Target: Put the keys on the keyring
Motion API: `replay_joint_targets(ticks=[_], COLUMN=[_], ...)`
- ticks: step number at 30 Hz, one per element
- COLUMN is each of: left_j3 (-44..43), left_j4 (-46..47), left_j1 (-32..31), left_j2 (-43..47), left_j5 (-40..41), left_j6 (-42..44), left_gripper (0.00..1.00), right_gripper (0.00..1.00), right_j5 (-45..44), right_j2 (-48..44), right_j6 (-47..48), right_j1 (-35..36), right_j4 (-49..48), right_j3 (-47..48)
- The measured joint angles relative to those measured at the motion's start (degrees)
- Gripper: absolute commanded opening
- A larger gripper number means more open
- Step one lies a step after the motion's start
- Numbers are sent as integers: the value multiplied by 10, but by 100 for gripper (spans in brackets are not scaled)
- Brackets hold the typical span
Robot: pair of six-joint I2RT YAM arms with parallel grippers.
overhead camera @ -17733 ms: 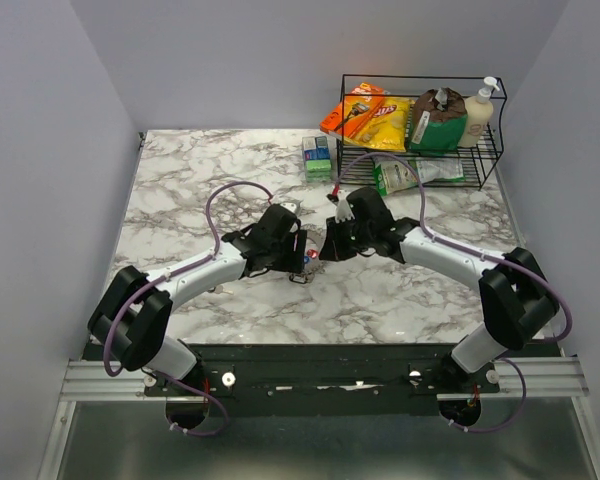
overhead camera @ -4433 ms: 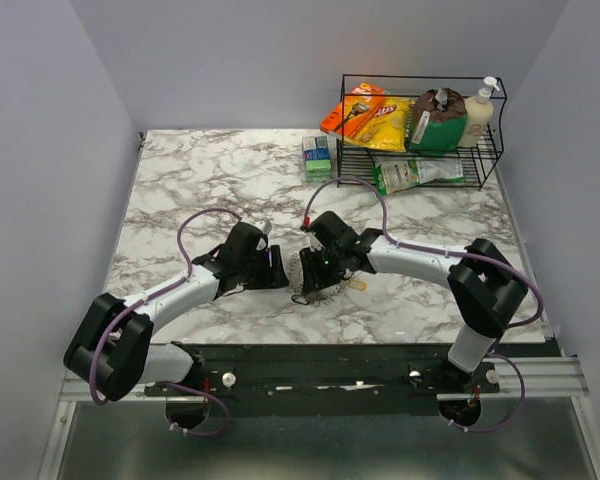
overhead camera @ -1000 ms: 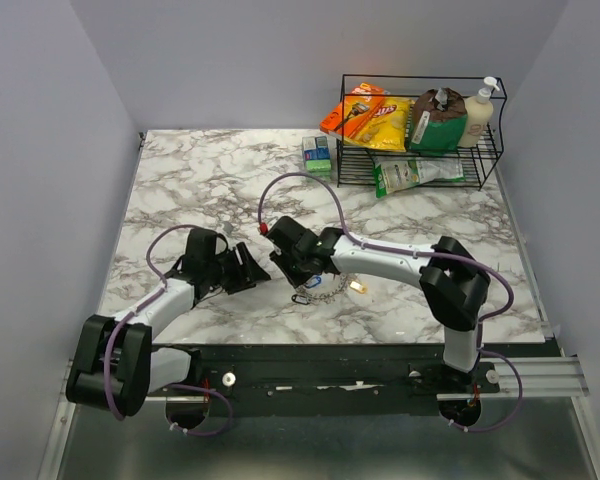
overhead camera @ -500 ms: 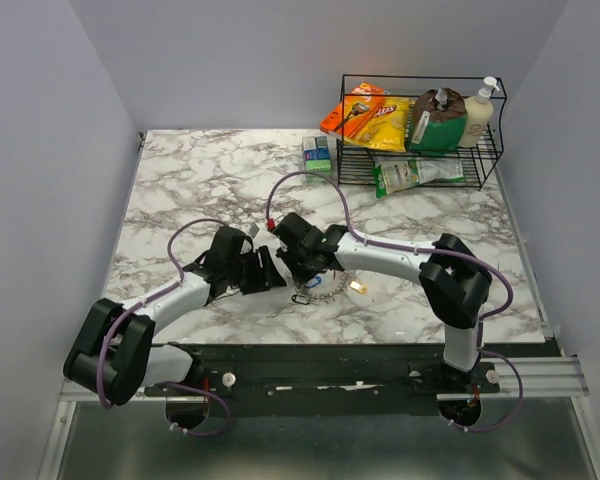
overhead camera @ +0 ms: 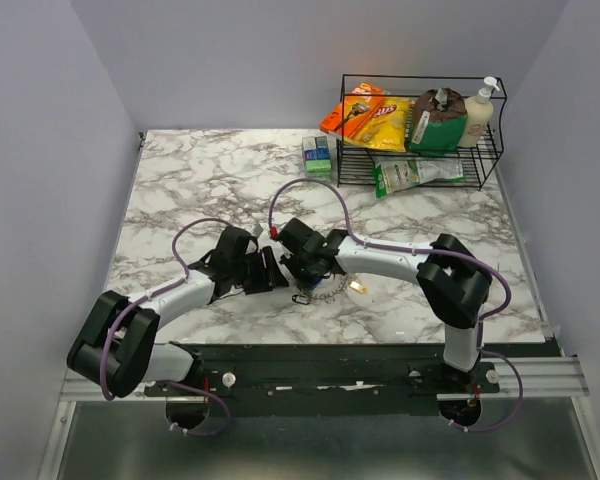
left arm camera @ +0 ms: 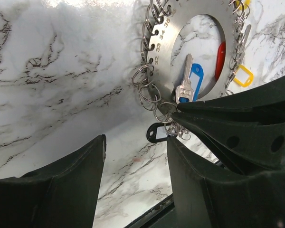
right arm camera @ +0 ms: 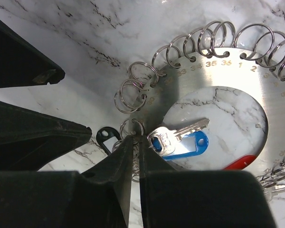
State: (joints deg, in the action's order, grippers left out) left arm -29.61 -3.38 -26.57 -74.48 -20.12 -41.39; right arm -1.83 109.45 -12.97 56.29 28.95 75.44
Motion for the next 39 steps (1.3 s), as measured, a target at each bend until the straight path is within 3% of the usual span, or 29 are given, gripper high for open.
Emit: replay_joint_targets(ticks=[39], left_j3=[-29], left_j4=[13], left_j1=[-35], left_j2=[-42], left_j5=[19], left_j6=[-3], left_gripper=[60], right_gripper=[17], right_j5=[0], right_j2=[-31], right_j6=[-6], right_j1=[0], right_j4=[-9], right_j3=[-46])
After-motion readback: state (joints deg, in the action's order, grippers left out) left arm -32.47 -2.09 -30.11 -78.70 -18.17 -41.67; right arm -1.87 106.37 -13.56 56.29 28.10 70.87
